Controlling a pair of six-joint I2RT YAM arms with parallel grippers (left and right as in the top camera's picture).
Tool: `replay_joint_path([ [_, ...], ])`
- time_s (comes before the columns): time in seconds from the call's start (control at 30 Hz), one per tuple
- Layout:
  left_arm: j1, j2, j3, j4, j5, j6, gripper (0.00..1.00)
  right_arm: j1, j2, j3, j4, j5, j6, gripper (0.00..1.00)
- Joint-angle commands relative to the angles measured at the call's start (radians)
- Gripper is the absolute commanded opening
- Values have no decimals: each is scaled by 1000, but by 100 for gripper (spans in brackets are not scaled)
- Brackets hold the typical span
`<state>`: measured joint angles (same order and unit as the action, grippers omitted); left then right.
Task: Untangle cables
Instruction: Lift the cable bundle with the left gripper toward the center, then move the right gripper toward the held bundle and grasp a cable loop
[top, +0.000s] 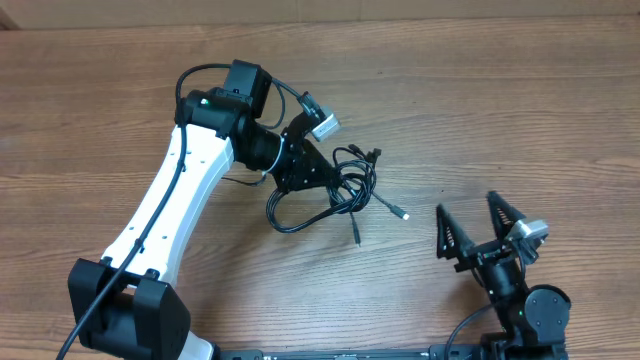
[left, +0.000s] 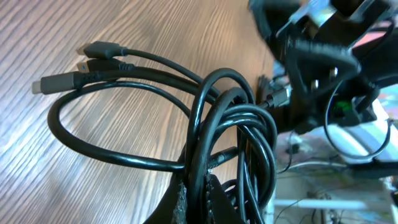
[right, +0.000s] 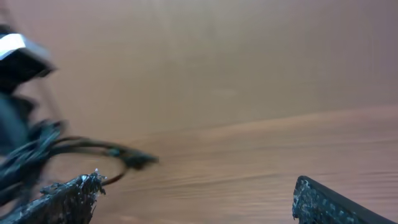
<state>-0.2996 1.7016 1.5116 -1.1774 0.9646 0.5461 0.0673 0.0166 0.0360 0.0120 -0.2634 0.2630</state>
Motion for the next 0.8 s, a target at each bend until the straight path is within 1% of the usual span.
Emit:
replay_joint_path([
  [0.0, 2, -24, 4, 41, 216, -76, 4, 5, -2, 154, -103, -113, 82, 100],
  [0.1, 8, -24, 4, 72, 352, -83, 4, 5, 10, 278, -278, -91, 66, 100],
  [0.13, 9, -24, 4, 80, 375, -83, 4, 5, 19, 316, -326, -79, 48, 100],
  [0.2, 10, -24, 4, 84, 381, -83, 4, 5, 44, 394, -403, -65, 16, 100],
  [0.33, 10, -24, 4, 86, 362, -82, 4, 5, 129, 532, -503, -69, 16, 100],
  [0.4, 10, -24, 4, 90, 364, -82, 4, 5, 193, 601, -558, -83, 14, 100],
  [0.5, 9, -24, 4, 97, 363, -82, 4, 5, 313, 710, -654, -102, -26, 100],
  [0.6, 10, -24, 4, 114, 362, -82, 4, 5, 452, 831, -767, -117, -33, 100],
  [0.77, 10, -24, 4, 124, 362, -82, 4, 5, 673, 1024, -928, -209, -35, 100],
])
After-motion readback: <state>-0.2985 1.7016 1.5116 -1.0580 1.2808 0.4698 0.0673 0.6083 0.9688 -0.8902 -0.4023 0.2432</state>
